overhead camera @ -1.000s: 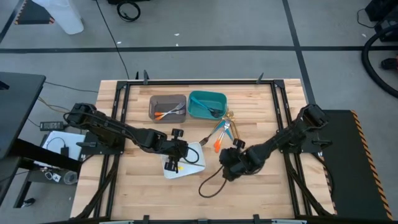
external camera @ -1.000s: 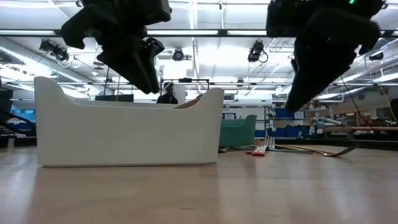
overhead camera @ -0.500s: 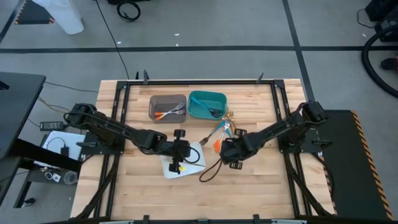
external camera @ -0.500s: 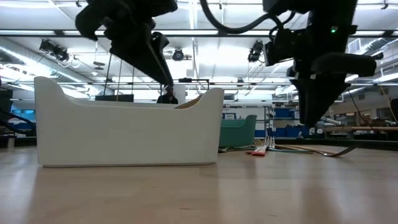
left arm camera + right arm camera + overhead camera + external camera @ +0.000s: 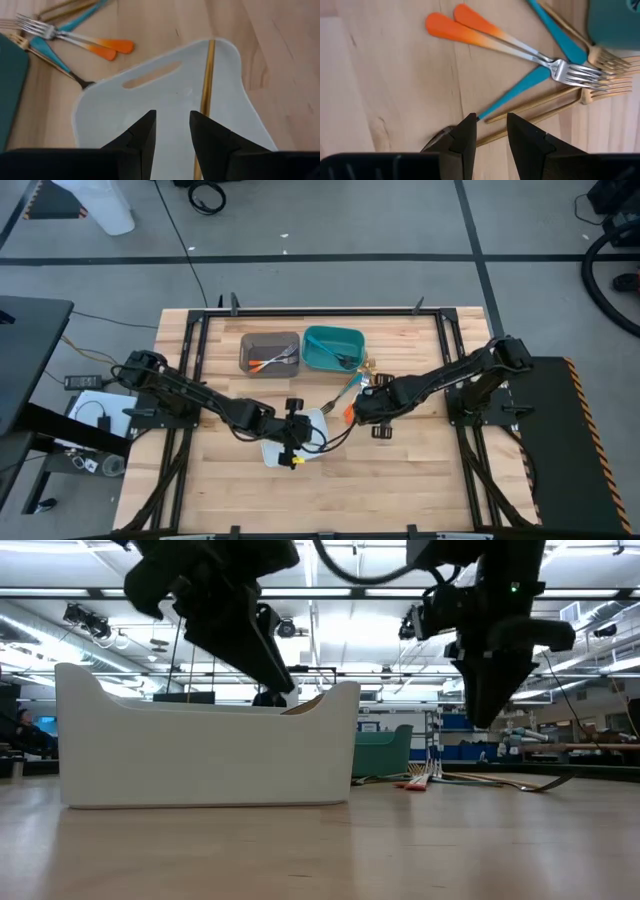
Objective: Sort silverware by color (type)
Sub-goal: Put the gold fork into the white bin
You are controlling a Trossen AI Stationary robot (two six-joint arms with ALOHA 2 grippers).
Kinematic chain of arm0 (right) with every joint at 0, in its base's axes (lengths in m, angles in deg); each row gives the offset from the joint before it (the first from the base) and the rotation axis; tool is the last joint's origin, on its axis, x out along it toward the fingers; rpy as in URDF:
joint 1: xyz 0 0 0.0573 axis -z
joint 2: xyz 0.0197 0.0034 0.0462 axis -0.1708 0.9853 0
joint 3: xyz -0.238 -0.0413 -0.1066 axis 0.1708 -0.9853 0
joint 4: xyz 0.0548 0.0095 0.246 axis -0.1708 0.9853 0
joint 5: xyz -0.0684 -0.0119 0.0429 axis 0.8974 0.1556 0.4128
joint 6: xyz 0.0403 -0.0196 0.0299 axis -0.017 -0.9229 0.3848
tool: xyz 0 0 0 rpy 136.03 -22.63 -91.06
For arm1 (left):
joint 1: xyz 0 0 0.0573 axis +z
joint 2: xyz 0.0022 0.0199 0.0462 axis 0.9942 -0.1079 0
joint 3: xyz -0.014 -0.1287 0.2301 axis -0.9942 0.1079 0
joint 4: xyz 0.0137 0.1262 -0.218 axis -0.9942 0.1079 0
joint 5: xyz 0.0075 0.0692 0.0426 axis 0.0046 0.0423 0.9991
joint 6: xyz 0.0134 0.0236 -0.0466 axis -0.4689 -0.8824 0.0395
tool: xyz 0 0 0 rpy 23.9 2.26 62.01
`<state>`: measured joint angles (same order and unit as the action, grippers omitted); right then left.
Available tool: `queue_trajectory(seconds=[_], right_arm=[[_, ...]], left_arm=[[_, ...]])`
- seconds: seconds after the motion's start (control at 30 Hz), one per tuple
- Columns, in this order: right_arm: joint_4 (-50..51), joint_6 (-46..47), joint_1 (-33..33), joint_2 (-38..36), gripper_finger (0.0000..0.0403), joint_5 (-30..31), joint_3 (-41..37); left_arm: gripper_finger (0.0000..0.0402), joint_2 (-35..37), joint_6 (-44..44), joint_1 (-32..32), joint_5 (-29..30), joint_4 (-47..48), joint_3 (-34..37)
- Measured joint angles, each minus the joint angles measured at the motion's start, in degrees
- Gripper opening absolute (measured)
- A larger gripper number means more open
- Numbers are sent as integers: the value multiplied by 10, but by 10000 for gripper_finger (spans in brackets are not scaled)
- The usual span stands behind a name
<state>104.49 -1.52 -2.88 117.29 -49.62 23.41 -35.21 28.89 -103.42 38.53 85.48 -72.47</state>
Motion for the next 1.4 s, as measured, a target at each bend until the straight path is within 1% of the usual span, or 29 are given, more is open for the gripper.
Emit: queue_trajectory(seconds=[0.1,0.2,0.33,0.4,0.47,0.53,0.6,0.63,0.83,1.0,1.1,1.2,1.4], right_arm=[[1,-1,1,-16,119,0,0],[12,-1,3,-31,118,-1,0],[27,-3,19,-46,118,-21,-1],[17,-5,30,-54,118,-32,-10],[3,-2,45,-59,118,-46,-26],[-10,14,62,-63,118,-53,-44],[-30,34,79,-66,118,-53,-62],[-47,45,88,-67,118,-53,-72],[-106,79,145,-59,123,-39,-117],[-152,106,181,-56,145,-17,-149],[-170,120,195,-56,162,4,-166],[-199,120,202,-56,174,10,-178],[-266,111,211,-56,177,22,-213]], left_arm=[[128,-5,12,-3,0,-6,0],[128,-6,16,-3,2,6,0],[128,-3,29,-2,10,32,0],[128,1,30,-2,19,37,0],[128,12,28,-3,27,69,0],[128,18,28,-2,33,77,0],[128,31,28,-1,42,107,0],[128,37,26,-1,44,103,0],[128,58,-5,3,74,106,0],[128,64,-7,11,82,112,-1],[128,64,-7,12,82,112,0],[128,64,-6,12,82,112,0],[128,64,-1,12,82,112,0]])
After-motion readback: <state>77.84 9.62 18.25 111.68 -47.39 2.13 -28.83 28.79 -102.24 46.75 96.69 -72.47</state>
